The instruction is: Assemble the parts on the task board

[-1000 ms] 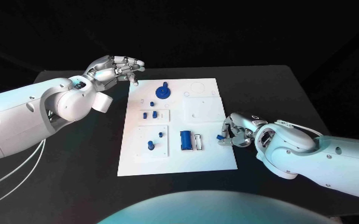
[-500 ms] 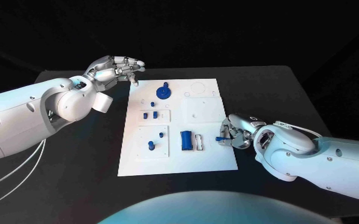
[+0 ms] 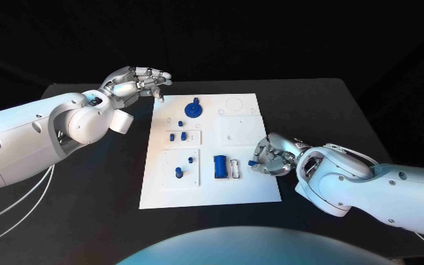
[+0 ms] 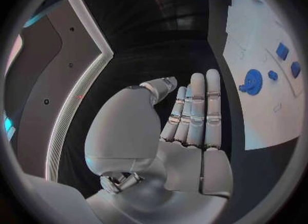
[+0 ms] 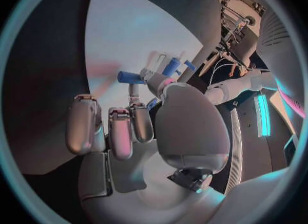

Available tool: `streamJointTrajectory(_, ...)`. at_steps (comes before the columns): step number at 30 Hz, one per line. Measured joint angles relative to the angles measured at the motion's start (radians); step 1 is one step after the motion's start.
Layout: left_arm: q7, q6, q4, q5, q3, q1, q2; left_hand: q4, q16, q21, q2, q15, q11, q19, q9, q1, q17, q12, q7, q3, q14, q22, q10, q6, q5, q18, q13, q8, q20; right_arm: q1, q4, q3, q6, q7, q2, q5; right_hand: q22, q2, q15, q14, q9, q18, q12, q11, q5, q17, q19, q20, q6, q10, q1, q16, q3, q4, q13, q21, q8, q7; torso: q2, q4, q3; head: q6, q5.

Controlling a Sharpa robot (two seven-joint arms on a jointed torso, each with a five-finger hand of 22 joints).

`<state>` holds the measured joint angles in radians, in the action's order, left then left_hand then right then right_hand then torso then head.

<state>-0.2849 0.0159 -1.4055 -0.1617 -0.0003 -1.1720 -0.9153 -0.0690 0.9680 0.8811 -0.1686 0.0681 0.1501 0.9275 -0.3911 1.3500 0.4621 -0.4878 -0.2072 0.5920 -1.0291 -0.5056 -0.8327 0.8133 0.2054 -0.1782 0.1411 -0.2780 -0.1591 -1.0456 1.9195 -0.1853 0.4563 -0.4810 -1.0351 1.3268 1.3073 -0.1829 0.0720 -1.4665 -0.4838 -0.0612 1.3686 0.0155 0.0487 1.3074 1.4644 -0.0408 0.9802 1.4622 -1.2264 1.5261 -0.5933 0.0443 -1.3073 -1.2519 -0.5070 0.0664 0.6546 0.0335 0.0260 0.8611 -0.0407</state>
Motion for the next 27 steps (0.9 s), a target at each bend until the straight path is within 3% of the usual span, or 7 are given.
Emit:
streamJointTrajectory(18, 0.0, 0.001, -0.003, -0.001, 0.0, 0.0, 0.001, 0.004, 0.0, 0.0, 0.0, 0.0, 0.0, 0.0, 0.0, 0.0, 0.0, 0.0, 0.0, 0.004, 0.0, 0.0, 0.0, 0.0, 0.0, 0.0, 0.0, 0.0, 0.0, 0.002, -0.036, 0.0, 0.062, -0.008, 0.084, -0.101, 0.001, -0.014, 0.0, 0.0, -0.011, 0.0, 0.0, 0.0, 0.002, 0.0, 0.0, 0.0, 0.009, 0.0, 0.09, 0.0, 0.037, 0.03, -0.001, 0.0, 0.0, -0.009, 0.0, 0.0006, -0.0007, 0.005, 0.0)
streamJointTrajectory(27, 0.0, 0.002, -0.004, -0.002, 0.0, 0.0, 0.001, 0.004, 0.0, 0.0, 0.0, 0.0, 0.0, 0.0, 0.0, 0.0, 0.0, 0.0, 0.0, 0.004, 0.0, 0.0, 0.0, 0.0, 0.0, 0.0, 0.0, 0.0, 0.0, 0.012, -0.054, 0.0, 0.054, -0.019, 0.113, -0.115, 0.001, 0.0, 0.0, 0.001, -0.02, 0.0, 0.004, 0.0, 0.002, 0.0, 0.004, 0.004, 0.026, 0.0, 0.118, 0.0, 0.058, 0.045, -0.001, -0.009, -0.007, -0.014, 0.001, 0.0006, -0.0012, 0.007, 0.002)
